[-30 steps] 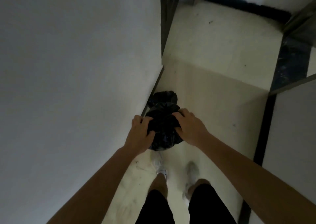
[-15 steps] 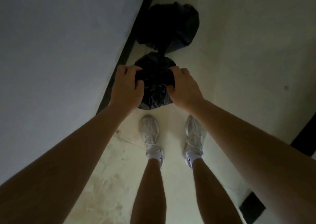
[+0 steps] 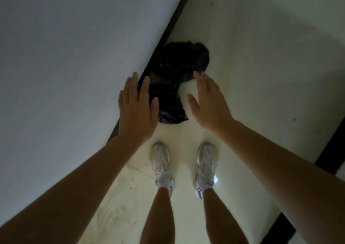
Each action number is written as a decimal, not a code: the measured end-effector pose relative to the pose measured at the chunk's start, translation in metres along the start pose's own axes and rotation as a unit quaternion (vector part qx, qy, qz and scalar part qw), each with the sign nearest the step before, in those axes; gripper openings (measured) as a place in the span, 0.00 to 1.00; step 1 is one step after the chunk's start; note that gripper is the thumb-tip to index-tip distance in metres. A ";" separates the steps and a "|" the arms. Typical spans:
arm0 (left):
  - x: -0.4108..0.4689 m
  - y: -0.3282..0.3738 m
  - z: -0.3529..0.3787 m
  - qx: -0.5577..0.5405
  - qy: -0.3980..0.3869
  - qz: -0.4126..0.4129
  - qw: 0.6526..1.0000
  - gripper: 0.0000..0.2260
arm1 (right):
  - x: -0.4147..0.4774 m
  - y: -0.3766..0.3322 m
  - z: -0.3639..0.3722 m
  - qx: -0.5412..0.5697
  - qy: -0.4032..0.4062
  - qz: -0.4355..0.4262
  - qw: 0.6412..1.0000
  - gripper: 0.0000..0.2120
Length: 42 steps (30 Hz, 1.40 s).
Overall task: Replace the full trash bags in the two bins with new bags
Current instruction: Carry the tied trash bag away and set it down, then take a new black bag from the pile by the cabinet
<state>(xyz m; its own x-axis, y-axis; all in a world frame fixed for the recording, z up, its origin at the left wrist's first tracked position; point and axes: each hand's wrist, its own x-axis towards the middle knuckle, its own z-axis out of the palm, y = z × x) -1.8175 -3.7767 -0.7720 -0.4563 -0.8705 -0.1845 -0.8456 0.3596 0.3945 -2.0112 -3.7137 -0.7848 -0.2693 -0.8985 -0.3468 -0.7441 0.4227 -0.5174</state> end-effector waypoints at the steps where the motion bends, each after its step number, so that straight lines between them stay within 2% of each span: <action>1: 0.003 0.014 -0.027 0.006 0.015 0.021 1.000 0.25 | -0.002 -0.011 -0.029 -0.023 0.026 -0.015 0.999 0.30; 6: 0.028 0.101 -0.209 0.015 0.119 0.108 0.987 0.25 | -0.016 -0.096 -0.211 -0.095 0.160 -0.088 0.978 0.30; 10: 0.014 0.183 -0.369 -0.016 0.189 0.084 0.978 0.25 | -0.061 -0.183 -0.365 -0.101 0.267 -0.112 0.952 0.30; 13: -0.020 0.217 -0.456 -0.009 0.223 0.093 0.970 0.25 | -0.102 -0.234 -0.432 -0.082 0.312 -0.115 0.939 0.31; 16: -0.067 0.222 -0.512 -0.001 0.277 0.090 0.957 0.25 | -0.135 -0.276 -0.463 -0.077 0.327 -0.158 0.929 0.31; 20: -0.146 0.196 -0.553 0.067 0.351 0.052 0.932 0.26 | -0.157 -0.340 -0.467 -0.079 0.292 -0.282 0.911 0.32; 22: -0.196 0.172 -0.565 0.112 0.379 -0.002 0.919 0.26 | -0.169 -0.379 -0.453 -0.074 0.259 -0.358 0.894 0.33; 25: -0.291 0.139 -0.567 0.145 0.411 -0.155 0.887 0.27 | -0.200 -0.433 -0.413 -0.049 0.188 -0.465 0.864 0.33; 28: -0.404 0.124 -0.556 0.156 0.431 -0.306 0.834 0.27 | -0.248 -0.481 -0.357 -0.040 0.109 -0.566 0.816 0.33; 32: -0.564 0.136 -0.547 0.171 0.459 -0.451 0.746 0.27 | -0.357 -0.540 -0.282 -0.023 0.004 -0.654 0.756 0.34; 34: -0.647 0.149 -0.542 0.181 0.473 -0.514 0.692 0.27 | -0.431 -0.575 -0.248 -0.012 -0.033 -0.707 0.706 0.34; 38: -0.818 0.181 -0.525 0.208 0.493 -0.621 0.573 0.27 | -0.610 -0.634 -0.188 0.013 -0.088 -0.809 0.580 0.33; 42: -0.980 0.219 -0.496 0.230 0.494 -0.696 0.467 0.27 | -0.802 -0.670 -0.117 0.043 -0.127 -0.872 0.471 0.33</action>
<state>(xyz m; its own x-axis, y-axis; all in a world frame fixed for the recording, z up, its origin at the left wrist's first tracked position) -1.4180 -3.0114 -0.0583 0.7828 -0.0159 0.6220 -0.2051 -0.9504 0.2338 -1.3683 -3.2902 -0.0683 0.7953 0.1493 0.5875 0.3310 -0.9189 -0.2146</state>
